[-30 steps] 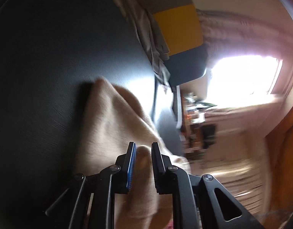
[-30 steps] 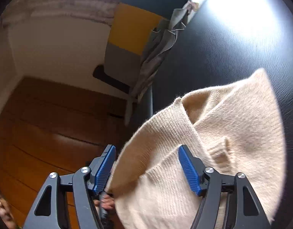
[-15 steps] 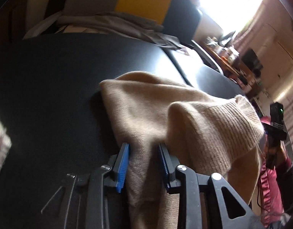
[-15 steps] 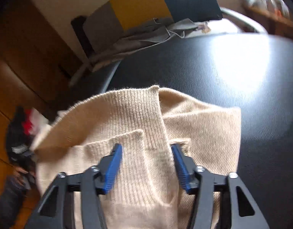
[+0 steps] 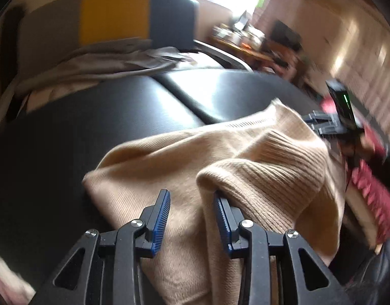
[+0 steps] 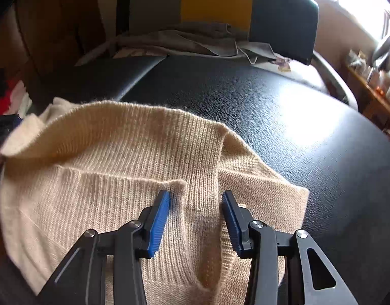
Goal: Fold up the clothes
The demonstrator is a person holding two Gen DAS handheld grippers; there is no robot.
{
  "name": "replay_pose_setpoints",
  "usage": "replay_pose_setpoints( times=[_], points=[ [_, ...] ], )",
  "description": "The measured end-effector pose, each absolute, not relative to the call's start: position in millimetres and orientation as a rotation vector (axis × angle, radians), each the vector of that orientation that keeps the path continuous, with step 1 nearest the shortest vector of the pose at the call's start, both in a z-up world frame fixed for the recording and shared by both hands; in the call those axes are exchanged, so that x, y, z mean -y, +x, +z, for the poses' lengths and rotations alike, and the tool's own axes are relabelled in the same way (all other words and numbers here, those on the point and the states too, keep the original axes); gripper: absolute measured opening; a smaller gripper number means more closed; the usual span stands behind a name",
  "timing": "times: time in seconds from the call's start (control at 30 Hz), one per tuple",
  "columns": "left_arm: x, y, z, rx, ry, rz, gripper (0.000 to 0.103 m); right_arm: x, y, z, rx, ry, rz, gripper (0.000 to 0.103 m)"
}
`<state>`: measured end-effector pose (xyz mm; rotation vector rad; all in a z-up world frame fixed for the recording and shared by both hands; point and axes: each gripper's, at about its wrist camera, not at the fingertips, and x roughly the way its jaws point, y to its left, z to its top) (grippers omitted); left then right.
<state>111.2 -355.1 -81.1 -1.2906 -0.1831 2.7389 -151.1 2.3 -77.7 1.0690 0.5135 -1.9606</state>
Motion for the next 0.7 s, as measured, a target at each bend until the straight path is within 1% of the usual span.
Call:
replay_pose_setpoints(
  times=[0.07,0.17,0.3,0.4,0.57,0.63,0.7],
  points=[
    [345,103,-75,0.059,-1.306,2.674,0.036,-7,-154,-79,-0.487,1.079,-1.955,0.045],
    [336,96,-69,-0.079,-1.344,2.583,0.036,-13,-156,-80,-0.459,1.086,-1.952,0.046],
    [349,94,-56,-0.026,-1.313,2.536,0.036,-21,-157,-81,-0.449,1.083,-1.949,0.048],
    [361,92,-45,0.023,-1.285,2.503,0.037,-25,-151,-82,-0.433,1.083,-1.948,0.052],
    [344,79,-73,-0.189,-1.457,2.385,0.037,-12,-160,-90,-0.395,1.088,-1.951,0.055],
    [343,76,-81,-0.214,-1.493,2.349,0.037,-6,-166,-94,-0.395,1.087,-1.952,0.057],
    [348,72,-76,-0.187,-1.451,2.385,0.037,-4,-165,-95,-0.394,1.082,-1.952,0.059]
  ],
)
